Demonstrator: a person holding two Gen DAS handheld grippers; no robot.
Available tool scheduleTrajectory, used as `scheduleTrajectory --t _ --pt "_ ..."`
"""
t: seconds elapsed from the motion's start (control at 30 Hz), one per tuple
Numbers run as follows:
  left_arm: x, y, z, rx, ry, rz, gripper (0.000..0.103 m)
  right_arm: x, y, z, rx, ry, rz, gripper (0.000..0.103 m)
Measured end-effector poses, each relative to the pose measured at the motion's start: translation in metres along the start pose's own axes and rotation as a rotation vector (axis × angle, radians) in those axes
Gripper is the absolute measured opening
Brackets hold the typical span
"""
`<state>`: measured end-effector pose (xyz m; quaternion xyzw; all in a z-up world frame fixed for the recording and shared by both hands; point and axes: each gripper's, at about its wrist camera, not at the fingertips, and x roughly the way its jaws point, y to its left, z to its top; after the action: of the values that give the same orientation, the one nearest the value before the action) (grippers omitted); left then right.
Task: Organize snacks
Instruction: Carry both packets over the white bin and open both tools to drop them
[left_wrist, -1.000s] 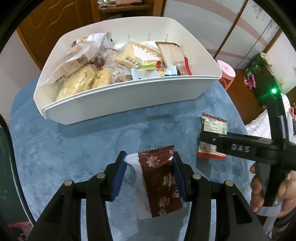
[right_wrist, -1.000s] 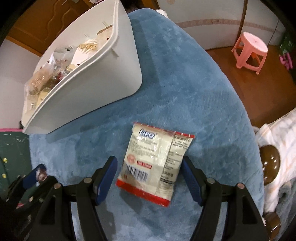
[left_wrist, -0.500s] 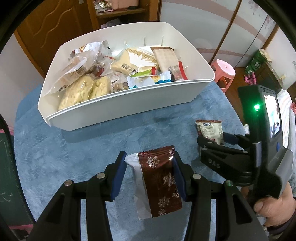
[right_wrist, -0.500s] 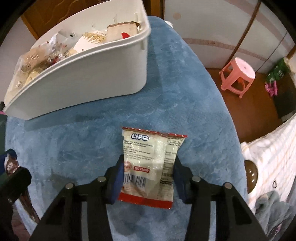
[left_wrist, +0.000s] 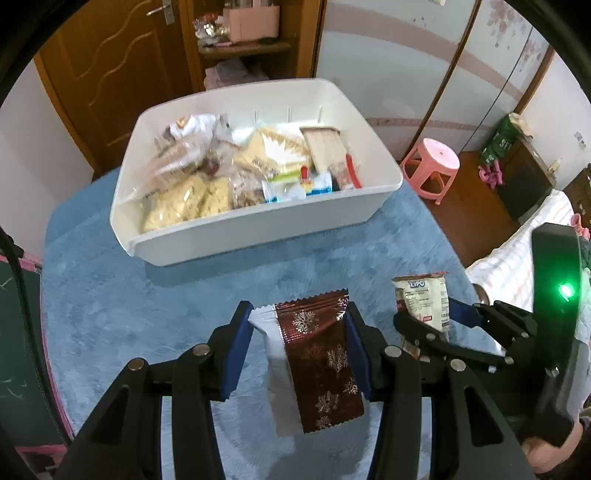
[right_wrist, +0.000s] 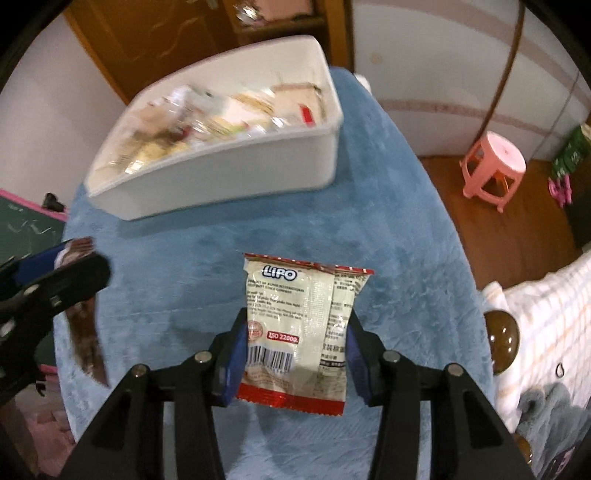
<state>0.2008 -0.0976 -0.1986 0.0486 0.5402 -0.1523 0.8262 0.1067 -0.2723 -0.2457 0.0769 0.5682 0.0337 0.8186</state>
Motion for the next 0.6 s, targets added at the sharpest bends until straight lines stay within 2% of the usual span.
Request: scheduleTrajectory --t 0.3,0.6 --pt "-0.057 -0.001 0.023 0.017 -0.13 -0.007 0.047 -0.058 0.044 0.024 -0.104 -0.165 0.022 0.048" --pt "-0.097 0.0 0.066 0.053 -0.255 0.089 0.047 -0.107 0.07 0.066 -0.185 -0.326 0.023 0.048"
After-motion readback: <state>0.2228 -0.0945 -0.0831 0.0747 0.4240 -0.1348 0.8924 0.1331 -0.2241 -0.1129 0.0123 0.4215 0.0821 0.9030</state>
